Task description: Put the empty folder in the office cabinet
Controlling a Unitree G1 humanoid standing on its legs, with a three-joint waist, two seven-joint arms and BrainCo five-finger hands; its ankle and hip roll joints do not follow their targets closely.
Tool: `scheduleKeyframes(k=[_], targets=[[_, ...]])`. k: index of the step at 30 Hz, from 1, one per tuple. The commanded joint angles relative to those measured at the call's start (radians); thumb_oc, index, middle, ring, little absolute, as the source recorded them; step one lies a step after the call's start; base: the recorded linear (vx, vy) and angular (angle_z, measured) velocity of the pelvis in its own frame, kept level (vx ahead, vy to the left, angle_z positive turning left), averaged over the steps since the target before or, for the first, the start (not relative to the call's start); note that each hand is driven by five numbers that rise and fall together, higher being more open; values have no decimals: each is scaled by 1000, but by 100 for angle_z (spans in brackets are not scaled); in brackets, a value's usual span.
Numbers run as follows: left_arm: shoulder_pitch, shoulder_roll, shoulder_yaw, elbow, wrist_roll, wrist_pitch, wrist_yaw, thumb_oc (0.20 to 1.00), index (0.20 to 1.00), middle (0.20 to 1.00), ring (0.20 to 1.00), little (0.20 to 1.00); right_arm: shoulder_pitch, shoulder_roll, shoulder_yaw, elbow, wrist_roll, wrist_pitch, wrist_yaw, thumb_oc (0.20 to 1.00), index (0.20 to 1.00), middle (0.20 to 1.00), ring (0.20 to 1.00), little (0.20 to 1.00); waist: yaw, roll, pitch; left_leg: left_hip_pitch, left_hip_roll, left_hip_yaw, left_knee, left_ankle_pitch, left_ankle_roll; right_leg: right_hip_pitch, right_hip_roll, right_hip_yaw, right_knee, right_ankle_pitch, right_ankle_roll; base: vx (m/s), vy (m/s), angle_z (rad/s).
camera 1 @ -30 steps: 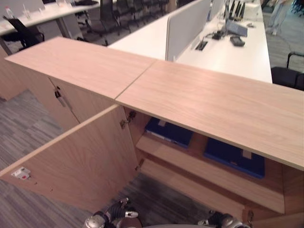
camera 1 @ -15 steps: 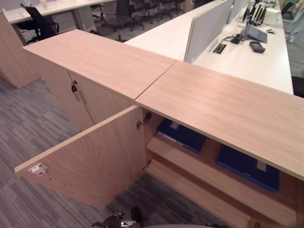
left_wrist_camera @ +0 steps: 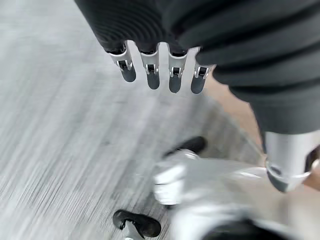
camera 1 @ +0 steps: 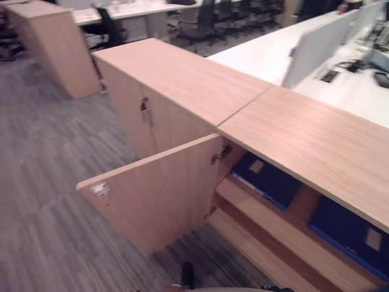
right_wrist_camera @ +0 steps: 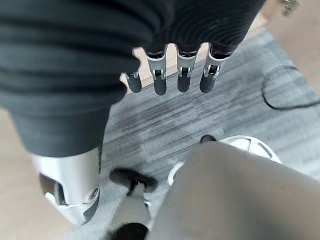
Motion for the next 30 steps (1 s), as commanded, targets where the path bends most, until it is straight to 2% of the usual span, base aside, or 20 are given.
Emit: scheduleKeyframes(k=[1,4,5,9,16,18,20,26,30], targets=[[32,21,64,37,-51,-6,23,1000,1000,1000,1000,1000,-15,10,29,33,30,-29,-1,1000,1000,1000,1000,1000,66,-51,-2,29,84,-26,-32,10,-79,-33,-20,-25,-11,50,-6,-56,-278,72],[39,35,129,52,-101,-9,51,1000,1000,1000,1000,1000,-35,13,55,11,44,-37,2,1000,1000,1000,1000,1000,116,-56,40,21,124,-37,0,21,-97,-20,27,-37,-31,34,-33,-37,-317,38],[39,35,130,52,-102,-9,51,1000,1000,1000,1000,1000,-36,13,56,11,44,-37,2,1000,1000,1000,1000,1000,115,-56,42,20,127,-39,5,19,-99,-18,30,-38,-33,33,-35,-31,-249,24],[43,29,207,51,-201,-11,70,1000,1000,1000,1000,1000,-43,5,55,15,66,-37,-1,1000,1000,1000,1000,1000,151,-42,80,-15,167,-50,83,31,-118,-1,72,-40,-39,16,-69,-21,-224,11],[39,67,273,45,-225,-20,102,1000,1000,1000,1000,1000,-16,-28,52,24,48,-36,17,1000,1000,1000,1000,1000,139,-23,84,-32,195,-14,250,-16,-110,22,97,-8,-50,1,-118,3,-106,-6],[37,82,282,7,-224,-27,112,1000,1000,1000,1000,1000,-9,-29,55,30,36,-33,21,1000,1000,1000,1000,1000,136,-16,74,-34,203,-15,269,-3,-115,30,103,5,-53,-7,-127,50,-24,-33],[25,104,281,-59,-224,-36,121,1000,1000,1000,1000,1000,-5,-33,59,36,23,-30,21,1000,1000,1000,1000,1000,137,-6,71,-37,209,-27,276,35,-126,37,113,13,-53,-15,-137,37,-15,-19],[10,181,332,-335,-244,-49,167,1000,1000,1000,1000,1000,9,-39,68,34,-11,-23,28,1000,1000,1000,1000,1000,132,5,71,-47,204,-52,340,89,-145,59,122,39,-47,-22,-153,19,15,-13],[-42,227,355,-363,-238,-48,178,1000,1000,1000,1000,1000,11,-42,76,28,-22,-20,40,1000,1000,1000,1000,1000,117,2,58,-32,211,-38,321,95,-149,64,127,48,-48,-20,-151,-6,50,-27]])
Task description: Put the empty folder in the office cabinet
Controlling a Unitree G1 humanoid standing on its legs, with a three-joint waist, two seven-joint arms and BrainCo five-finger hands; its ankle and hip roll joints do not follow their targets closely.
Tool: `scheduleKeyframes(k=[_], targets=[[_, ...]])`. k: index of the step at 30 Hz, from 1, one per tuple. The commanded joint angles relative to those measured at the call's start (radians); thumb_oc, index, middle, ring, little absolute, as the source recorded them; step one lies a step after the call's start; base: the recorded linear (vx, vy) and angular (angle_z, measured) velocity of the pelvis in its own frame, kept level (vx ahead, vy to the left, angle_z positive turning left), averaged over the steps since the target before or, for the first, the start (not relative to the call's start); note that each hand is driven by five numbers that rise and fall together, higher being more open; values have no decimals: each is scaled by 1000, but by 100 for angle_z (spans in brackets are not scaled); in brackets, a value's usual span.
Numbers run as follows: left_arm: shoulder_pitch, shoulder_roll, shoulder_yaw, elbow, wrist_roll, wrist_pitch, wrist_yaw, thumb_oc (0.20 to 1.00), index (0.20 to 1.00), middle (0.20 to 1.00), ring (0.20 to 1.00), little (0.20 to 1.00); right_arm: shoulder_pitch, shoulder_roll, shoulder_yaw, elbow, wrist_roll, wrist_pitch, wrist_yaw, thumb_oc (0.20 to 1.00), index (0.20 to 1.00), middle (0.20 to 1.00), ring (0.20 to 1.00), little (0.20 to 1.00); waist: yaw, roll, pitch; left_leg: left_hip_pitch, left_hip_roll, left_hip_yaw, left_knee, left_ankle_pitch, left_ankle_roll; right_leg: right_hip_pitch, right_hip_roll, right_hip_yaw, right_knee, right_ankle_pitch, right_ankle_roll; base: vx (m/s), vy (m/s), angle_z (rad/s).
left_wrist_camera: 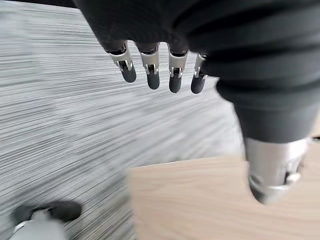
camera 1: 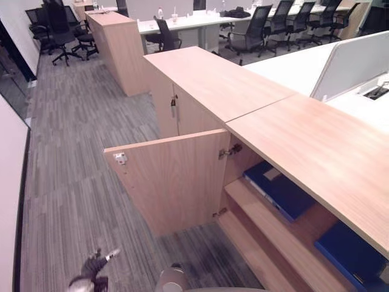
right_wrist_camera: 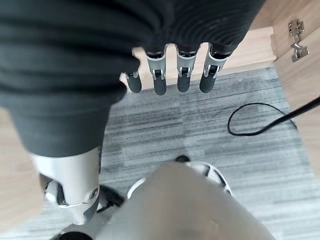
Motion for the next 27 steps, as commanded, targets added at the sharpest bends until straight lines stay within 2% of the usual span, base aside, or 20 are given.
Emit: scheduleKeyframes(k=[1,4,5,10,14,15,16,18,20,21,23,27], targets=[[-35,85,37,8,-20,-22,30,1000,1000,1000,1000,1000,-31,-4,-7,-13,-49,8,19,1000,1000,1000,1000,1000,9,2,-1,-47,-2,27,-8,73,-30,31,12,-30,-88,33,-30,-16,76,-10],[-74,125,41,13,-8,-19,32,1000,1000,1000,1000,1000,-32,-11,-6,-20,-52,8,22,1000,1000,1000,1000,1000,-6,1,-15,-24,-4,48,-50,56,-23,26,5,-22,-90,43,-21,-17,120,-9],[-120,170,42,52,7,-16,31,1000,1000,1000,1000,1000,-35,-16,0,-29,-58,8,31,1000,1000,1000,1000,1000,-25,0,-33,-1,-11,70,-91,24,-10,17,-6,-12,-93,53,-10,-17,111,-21],[-209,232,29,103,30,-6,28,1000,1000,1000,1000,1000,-35,-24,2,-26,-62,11,42,1000,1000,1000,1000,1000,-52,-7,-57,24,-17,107,-132,-2,3,0,-20,5,-96,73,9,-21,98,-25],[-267,264,36,175,-2,-6,29,1000,1000,1000,1000,1000,-33,-35,-4,-23,-66,14,48,1000,1000,1000,1000,1000,-64,-13,-65,28,-19,123,-134,-11,8,-8,-29,14,-94,81,17,-26,73,-14],[-298,296,41,230,-19,-2,29,1000,1000,1000,1000,1000,-30,-44,-6,-21,-66,16,52,1000,1000,1000,1000,1000,-74,-13,-72,34,-18,133,-138,-16,11,-12,-34,19,-93,87,24,-30,76,-11],[-301,297,39,233,-20,-3,29,1000,1000,1000,1000,1000,-31,-43,-7,-21,-66,16,52,1000,1000,1000,1000,1000,-73,-14,-72,35,-19,134,-138,-16,11,-12,-34,19,-93,87,24,-30,67,-24],[-353,362,15,308,19,6,28,1000,1000,1000,1000,1000,-25,-56,-7,-25,-66,15,62,1000,1000,1000,1000,1000,-89,-17,-81,41,-18,153,-142,-22,13,-16,-42,31,-92,95,32,-20,53,-25],[-355,363,13,311,19,5,27,1000,1000,1000,1000,1000,-25,-55,-7,-25,-66,15,62,1000,1000,1000,1000,1000,-88,-18,-81,41,-19,153,-142,-22,14,-17,-42,31,-92,96,32,-23,42,-10],[-391,433,21,362,10,9,16,1000,1000,1000,1000,1000,-25,-82,-15,-30,-57,15,67,1000,1000,1000,1000,1000,-105,-20,-84,47,-17,171,-141,-33,18,-26,-50,40,-87,105,39,-37,52,-9],[-419,468,10,378,16,9,7,1000,1000,1000,1000,1000,-20,-89,-19,-30,-52,14,68,1000,1000,1000,1000,1000,-111,-22,-86,51,-18,181,-146,-39,21,-31,-55,47,-87,111,45,-40,52,-16],[-475,486,-26,374,15,4,2,1000,1000,1000,1000,1000,-13,-91,-22,-16,-46,14,68,1000,1000,1000,1000,1000,-114,-28,-88,55,-21,193,-148,-45,26,-36,-61,50,-89,120,52,-29,20,-18]])
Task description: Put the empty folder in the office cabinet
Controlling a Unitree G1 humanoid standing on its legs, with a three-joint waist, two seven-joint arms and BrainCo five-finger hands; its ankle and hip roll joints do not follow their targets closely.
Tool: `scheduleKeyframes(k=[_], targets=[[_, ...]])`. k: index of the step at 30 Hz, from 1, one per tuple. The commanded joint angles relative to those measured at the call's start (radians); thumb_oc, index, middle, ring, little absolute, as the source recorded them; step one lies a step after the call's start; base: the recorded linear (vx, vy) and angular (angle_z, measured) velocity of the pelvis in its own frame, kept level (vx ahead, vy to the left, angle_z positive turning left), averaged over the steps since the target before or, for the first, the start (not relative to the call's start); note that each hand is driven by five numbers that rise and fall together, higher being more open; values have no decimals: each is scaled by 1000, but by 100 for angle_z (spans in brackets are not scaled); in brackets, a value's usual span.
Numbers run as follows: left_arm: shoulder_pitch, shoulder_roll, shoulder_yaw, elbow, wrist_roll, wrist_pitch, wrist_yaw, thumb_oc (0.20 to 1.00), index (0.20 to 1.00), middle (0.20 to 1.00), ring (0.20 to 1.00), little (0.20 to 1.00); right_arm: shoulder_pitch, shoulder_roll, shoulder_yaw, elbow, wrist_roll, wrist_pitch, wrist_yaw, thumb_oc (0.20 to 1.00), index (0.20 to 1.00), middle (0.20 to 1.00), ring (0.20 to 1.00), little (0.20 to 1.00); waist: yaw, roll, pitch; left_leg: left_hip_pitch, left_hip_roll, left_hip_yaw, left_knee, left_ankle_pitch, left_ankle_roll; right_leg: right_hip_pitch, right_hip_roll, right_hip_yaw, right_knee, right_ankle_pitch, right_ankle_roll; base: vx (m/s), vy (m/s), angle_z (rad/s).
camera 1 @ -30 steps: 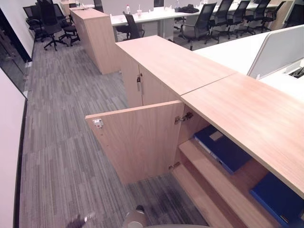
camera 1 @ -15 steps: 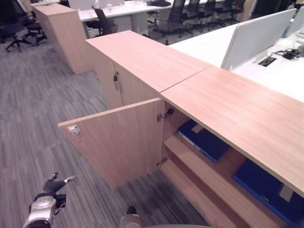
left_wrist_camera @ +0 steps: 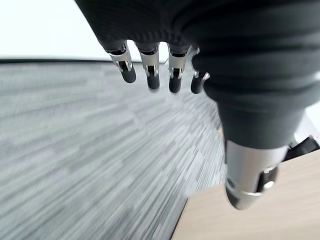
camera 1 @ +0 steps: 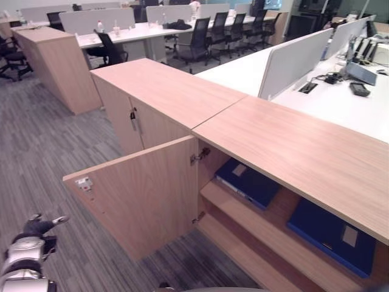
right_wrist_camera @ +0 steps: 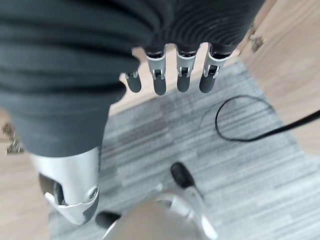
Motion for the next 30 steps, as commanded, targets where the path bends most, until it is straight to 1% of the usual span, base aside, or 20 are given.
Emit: scheduleKeyframes(k=[1,4,5,6,11,12,13,14,16,17,18,19,24,28,30], targets=[[-106,73,7,10,5,-43,3,1000,1000,1000,1000,1000,-24,2,-10,5,-7,-7,2,1000,1000,1000,1000,1000,-21,-37,-13,-110,-28,29,109,-37,34,19,-49,-96,-76,71,28,-26,19,-8],[-154,22,-38,-36,-22,-53,-1,1000,1000,1000,1000,1000,-19,7,-15,21,-3,-6,-1,1000,1000,1000,1000,1000,-24,-41,-16,-110,-33,30,107,-35,35,18,-51,-100,-76,75,31,-27,3,-5],[-174,-26,-70,-84,-39,-64,1,1000,1000,1000,1000,1000,-20,12,-16,28,0,-7,-5,1000,1000,1000,1000,1000,-26,-41,-17,-112,-36,32,106,-36,36,18,-53,-103,-76,76,33,0,0,0],[-175,-27,-71,-84,-39,-63,2,1000,1000,1000,1000,1000,-20,12,-17,29,0,-7,-5,1000,1000,1000,1000,1000,-25,-41,-17,-112,-36,31,106,-36,37,18,-53,-103,-76,76,34,0,0,0],[-169,-173,-138,-286,-81,-87,9,1000,1000,1000,1000,1000,-26,29,-21,23,11,-12,-16,1000,1000,1000,1000,1000,-31,-40,-20,-113,-44,31,99,-31,39,19,-54,-112,-79,81,38,-12,4,6],[-168,-173,-137,-286,-81,-86,9,1000,1000,1000,1000,1000,-26,29,-20,23,11,-12,-16,1000,1000,1000,1000,1000,-31,-40,-21,-113,-44,31,99,-31,39,19,-54,-112,-79,81,38,0,0,0],[-166,-194,-145,-316,-95,-89,5,1000,1000,1000,1000,1000,-29,32,-20,22,12,-13,-17,1000,1000,1000,1000,1000,-33,-41,-20,-113,-45,31,98,-32,40,19,-54,-114,-79,82,38,-15,1,-8],[-153,-257,-178,-379,-95,-93,-5,1000,1000,1000,1000,1000,-32,42,-20,16,14,-15,-17,1000,1000,1000,1000,1000,-40,-42,-23,-109,-49,35,89,-31,42,20,-54,-114,-84,87,41,-15,1,-6],[-156,-271,-191,-397,-91,-92,-8,1000,1000,1000,1000,1000,-33,44,-19,14,15,-16,-18,1000,1000,1000,1000,1000,-41,-41,-24,-109,-50,35,87,-31,42,20,-54,-114,-85,88,42,-2,0,4],[-154,-289,-203,-421,-83,-90,-15,1000,1000,1000,1000,1000,-33,46,-21,13,16,-16,-18,1000,1000,1000,1000,1000,-42,-41,-25,-108,-51,36,84,-31,43,20,-54,-116,-85,89,42,-10,-3,9],[-151,-324,-236,-468,-68,-89,-30,1000,1000,1000,1000,1000,-35,51,-19,11,16,-17,-19,1000,1000,1000,1000,1000,-44,-42,-26,-109,-52,35,83,-32,45,20,-54,-117,-85,91,43,-8,-3,5],[-150,-325,-236,-469,-68,-88,-30,1000,1000,1000,1000,1000,-35,51,-19,11,16,-17,-19,1000,1000,1000,1000,1000,-44,-42,-27,-109,-52,35,83,-32,45,20,-54,-117,-85,91,43,-9,-5,5],[-70,-391,-307,-681,-53,-95,-88,1000,1000,1000,1000,1000,-44,67,-24,10,18,-22,-27,1000,1000,1000,1000,1000,-43,-44,-24,-108,-57,34,76,-34,47,21,-53,-123,-87,96,45,-5,-3,10],[50,-414,-353,-889,-120,-107,-172,1000,1000,1000,1000,1000,-56,86,-28,12,22,-30,-33,1000,1000,1000,1000,1000,-35,-43,-21,-104,-61,35,72,-38,49,23,-53,-126,-87,97,46,4,4,7],[104,-418,-396,-987,-163,-97,-225,1000,1000,1000,1000,1000,-56,97,-26,16,24,-34,-32,1000,1000,1000,1000,1000,-30,-43,-21,-102,-64,35,69,-41,51,23,-53,-127,-86,98,47,0,0,0]])
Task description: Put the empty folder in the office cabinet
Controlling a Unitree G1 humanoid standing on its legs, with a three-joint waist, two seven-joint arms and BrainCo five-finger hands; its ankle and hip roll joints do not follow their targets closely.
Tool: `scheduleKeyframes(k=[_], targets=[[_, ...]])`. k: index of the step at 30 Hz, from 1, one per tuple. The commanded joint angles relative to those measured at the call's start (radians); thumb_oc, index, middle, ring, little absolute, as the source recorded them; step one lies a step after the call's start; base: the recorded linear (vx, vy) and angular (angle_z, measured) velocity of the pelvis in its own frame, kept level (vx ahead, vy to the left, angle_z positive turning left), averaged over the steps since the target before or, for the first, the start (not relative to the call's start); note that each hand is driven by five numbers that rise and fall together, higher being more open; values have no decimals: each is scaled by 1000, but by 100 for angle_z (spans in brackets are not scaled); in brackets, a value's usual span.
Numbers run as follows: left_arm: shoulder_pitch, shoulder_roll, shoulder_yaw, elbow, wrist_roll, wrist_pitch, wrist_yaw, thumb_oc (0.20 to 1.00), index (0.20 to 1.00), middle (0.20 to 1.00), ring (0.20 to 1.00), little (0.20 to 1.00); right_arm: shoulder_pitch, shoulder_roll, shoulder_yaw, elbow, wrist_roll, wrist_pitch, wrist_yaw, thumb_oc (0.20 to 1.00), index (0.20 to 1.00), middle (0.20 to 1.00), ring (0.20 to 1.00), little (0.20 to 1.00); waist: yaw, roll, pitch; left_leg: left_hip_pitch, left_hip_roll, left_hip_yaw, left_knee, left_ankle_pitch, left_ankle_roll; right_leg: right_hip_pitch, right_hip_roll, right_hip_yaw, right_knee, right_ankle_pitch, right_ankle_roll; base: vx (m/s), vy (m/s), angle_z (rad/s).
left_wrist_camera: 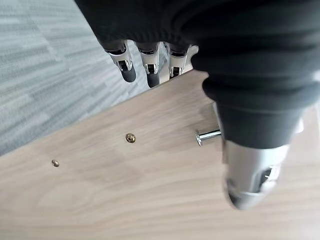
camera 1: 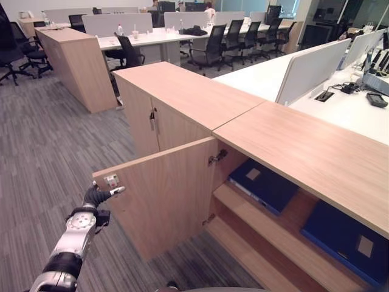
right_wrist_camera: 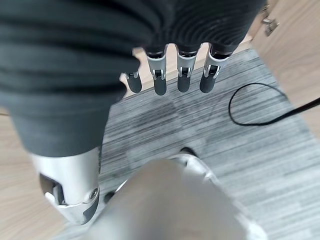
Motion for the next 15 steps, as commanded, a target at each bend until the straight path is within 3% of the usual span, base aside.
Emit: scheduleKeyframes(k=[1,8,15], targets=[[-121,-139,-254,-274,-57,-100,-276,1000,1000,1000,1000,1000,-74,17,5,18,14,-23,-3,1000,1000,1000,1000,1000,-86,-26,-4,-80,-3,34,73,-8,3,91,42,-89,-221,144,7,6,1,5],[-26,-95,-339,-501,-161,-72,-372,1000,1000,1000,1000,1000,-84,46,17,25,24,-31,-4,1000,1000,1000,1000,1000,-67,-24,2,-74,-13,20,59,-8,6,97,45,-96,-219,140,9,6,-6,17],[159,7,-247,-593,-165,-74,-405,1000,1000,1000,1000,1000,-75,56,7,32,22,-38,7,1000,1000,1000,1000,1000,-45,-15,2,-76,-21,12,58,-7,6,105,44,-109,-220,136,9,-3,0,-10]])
